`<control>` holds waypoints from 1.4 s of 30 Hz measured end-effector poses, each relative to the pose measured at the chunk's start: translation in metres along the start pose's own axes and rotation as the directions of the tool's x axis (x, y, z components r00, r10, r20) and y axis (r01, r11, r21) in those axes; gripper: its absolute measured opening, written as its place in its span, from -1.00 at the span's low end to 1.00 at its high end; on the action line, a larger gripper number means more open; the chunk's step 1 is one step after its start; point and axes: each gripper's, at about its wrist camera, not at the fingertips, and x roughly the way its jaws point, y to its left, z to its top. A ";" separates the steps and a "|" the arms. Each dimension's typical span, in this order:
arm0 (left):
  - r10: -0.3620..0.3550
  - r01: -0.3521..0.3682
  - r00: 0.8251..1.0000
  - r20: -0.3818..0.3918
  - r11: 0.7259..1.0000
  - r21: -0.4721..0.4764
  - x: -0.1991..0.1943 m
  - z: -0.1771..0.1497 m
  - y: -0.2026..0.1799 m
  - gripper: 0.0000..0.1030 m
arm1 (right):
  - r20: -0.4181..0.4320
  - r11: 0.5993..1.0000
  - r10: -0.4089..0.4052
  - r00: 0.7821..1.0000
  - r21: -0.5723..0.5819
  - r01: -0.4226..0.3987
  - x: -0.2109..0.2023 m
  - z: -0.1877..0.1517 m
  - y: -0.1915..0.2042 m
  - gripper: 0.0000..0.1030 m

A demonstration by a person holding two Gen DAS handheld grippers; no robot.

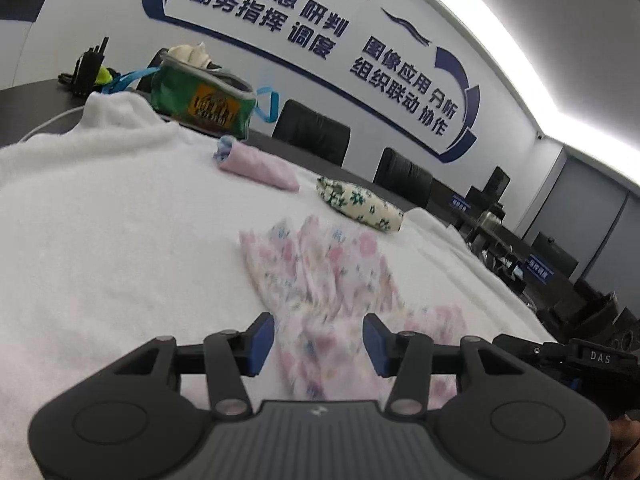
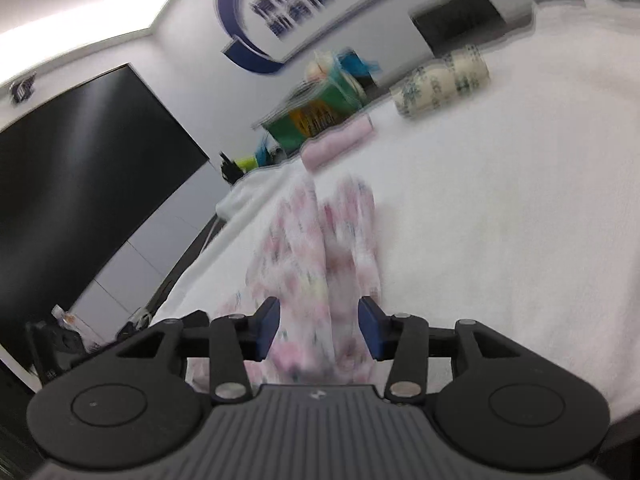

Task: Fold clothes

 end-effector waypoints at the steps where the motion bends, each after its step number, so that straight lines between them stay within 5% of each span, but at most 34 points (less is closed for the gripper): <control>1: -0.005 0.005 1.000 -0.006 1.000 0.014 0.005 0.001 -0.005 -0.13 | 0.026 0.999 -0.010 1.000 -0.037 0.011 -0.003 0.004 0.005 -0.17; 4: 0.041 -0.038 0.999 -0.032 0.994 0.100 0.024 -0.003 -0.022 -0.57 | 0.062 0.991 -0.012 0.998 -0.129 0.020 0.010 0.009 0.019 -0.54; 7: 0.135 -0.124 0.989 -0.059 0.979 0.161 0.042 -0.012 -0.028 -0.57 | 0.003 0.973 -0.100 0.995 -0.208 0.099 0.040 0.000 0.022 -0.61; 9: 0.126 -0.115 0.990 -0.068 0.982 0.153 0.042 -0.015 -0.024 -0.55 | -0.038 0.952 -0.177 0.984 -0.259 0.161 0.058 -0.008 0.021 -0.61; 15: 0.008 -0.004 1.000 -0.018 0.979 0.203 0.006 0.004 -0.014 -0.39 | 0.029 0.906 -0.090 0.996 -0.414 0.094 0.028 0.008 0.031 -0.37; 17: -0.093 0.105 0.994 -0.057 0.957 0.271 -0.003 0.007 -0.015 -0.16 | 0.004 0.821 0.020 1.000 -0.571 -0.014 0.014 0.008 0.041 0.06; 19: -0.186 0.215 0.976 -0.117 0.918 0.334 -0.008 0.006 -0.019 0.15 | -0.082 0.682 0.089 0.993 -0.721 -0.121 0.011 0.000 0.052 0.63; 22: -0.227 0.276 0.960 -0.162 0.854 0.441 -0.008 0.000 -0.028 0.38 | -0.190 0.466 0.036 0.981 -0.865 -0.185 0.025 -0.019 0.066 0.72; 25: -0.233 0.299 0.954 -0.188 0.786 0.541 -0.006 -0.006 -0.037 0.49 | -0.299 0.365 -0.003 0.954 -0.889 -0.278 0.048 -0.030 0.066 0.67; 27: -0.233 0.310 0.951 -0.206 0.733 0.606 -0.005 -0.010 -0.043 0.49 | -0.337 0.373 -0.017 0.942 -0.876 -0.306 0.061 -0.028 0.062 0.53; 29: -0.225 0.313 0.950 -0.218 0.654 0.688 -0.001 -0.016 -0.050 0.51 | -0.383 0.459 0.017 0.924 -0.818 -0.347 0.072 -0.008 0.057 0.21; 32: -0.209 0.307 0.951 -0.229 0.527 0.793 0.009 -0.026 -0.058 0.58 | -0.456 0.587 0.069 0.888 -0.701 -0.405 0.088 0.023 0.043 0.03; 35: -0.166 0.315 0.949 -0.267 0.516 0.796 0.033 -0.026 -0.055 0.58 | -0.521 0.687 0.137 0.843 -0.563 -0.459 0.101 0.052 0.027 0.01; 37: -0.142 0.324 0.945 -0.294 0.520 0.791 0.048 -0.025 -0.052 0.55 | -0.552 0.710 0.175 0.816 -0.503 -0.493 0.104 0.059 0.022 0.01; 42: -0.202 0.415 0.898 -0.390 0.683 0.601 0.075 0.007 -0.026 0.05 | -0.551 0.698 0.202 0.810 -0.499 -0.514 0.098 0.062 0.021 0.14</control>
